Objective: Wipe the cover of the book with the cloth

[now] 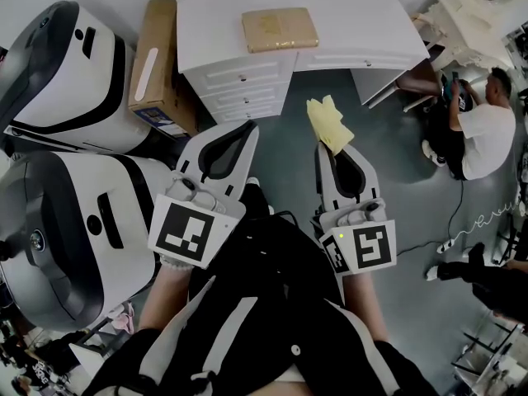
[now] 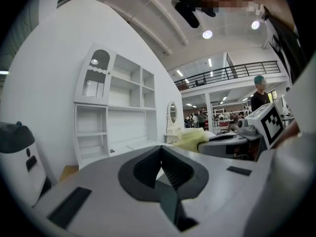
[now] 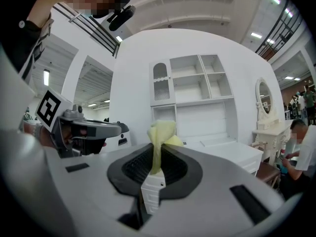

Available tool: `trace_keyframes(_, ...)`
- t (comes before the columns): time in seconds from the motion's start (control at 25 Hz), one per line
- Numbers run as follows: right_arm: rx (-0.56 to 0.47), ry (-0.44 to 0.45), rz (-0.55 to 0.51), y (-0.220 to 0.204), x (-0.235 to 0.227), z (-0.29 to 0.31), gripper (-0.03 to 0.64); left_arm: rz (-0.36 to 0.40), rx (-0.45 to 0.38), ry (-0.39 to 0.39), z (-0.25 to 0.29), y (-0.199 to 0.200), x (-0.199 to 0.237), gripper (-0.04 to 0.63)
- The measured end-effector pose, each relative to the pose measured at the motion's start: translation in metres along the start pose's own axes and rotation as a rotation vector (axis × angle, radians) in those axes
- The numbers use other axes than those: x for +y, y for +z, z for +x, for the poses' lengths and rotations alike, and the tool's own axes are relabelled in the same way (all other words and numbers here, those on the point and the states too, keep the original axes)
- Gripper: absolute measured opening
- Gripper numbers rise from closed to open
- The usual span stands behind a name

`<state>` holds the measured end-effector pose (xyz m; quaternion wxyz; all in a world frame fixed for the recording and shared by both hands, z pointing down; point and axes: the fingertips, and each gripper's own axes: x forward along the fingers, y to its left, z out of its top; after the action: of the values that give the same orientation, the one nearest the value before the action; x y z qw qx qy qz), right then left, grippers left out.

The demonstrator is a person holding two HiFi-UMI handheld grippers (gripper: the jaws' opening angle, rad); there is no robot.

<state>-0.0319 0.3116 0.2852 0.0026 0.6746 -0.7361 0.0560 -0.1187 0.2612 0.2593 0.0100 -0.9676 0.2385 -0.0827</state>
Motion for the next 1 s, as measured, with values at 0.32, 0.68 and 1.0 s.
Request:
trace_keyframes(0.32,0.005,-0.025,0.018,-0.009,-0.015,0.01,0.035,0.0,0.002,-0.014,0.018,-0.006,0.008,0.0)
trace_keyframes(0.68,0.03,-0.027,-0.004,-0.008,-0.05,0.062,0.035,-0.01,-0.007,-0.034,0.075,-0.004,0.04,0.0)
trace_keyframes(1.0,0.043,0.003,-0.03,0.009,-0.083,0.137,0.036,-0.039,-0.004,-0.019,0.135,0.001,0.095,0.0)
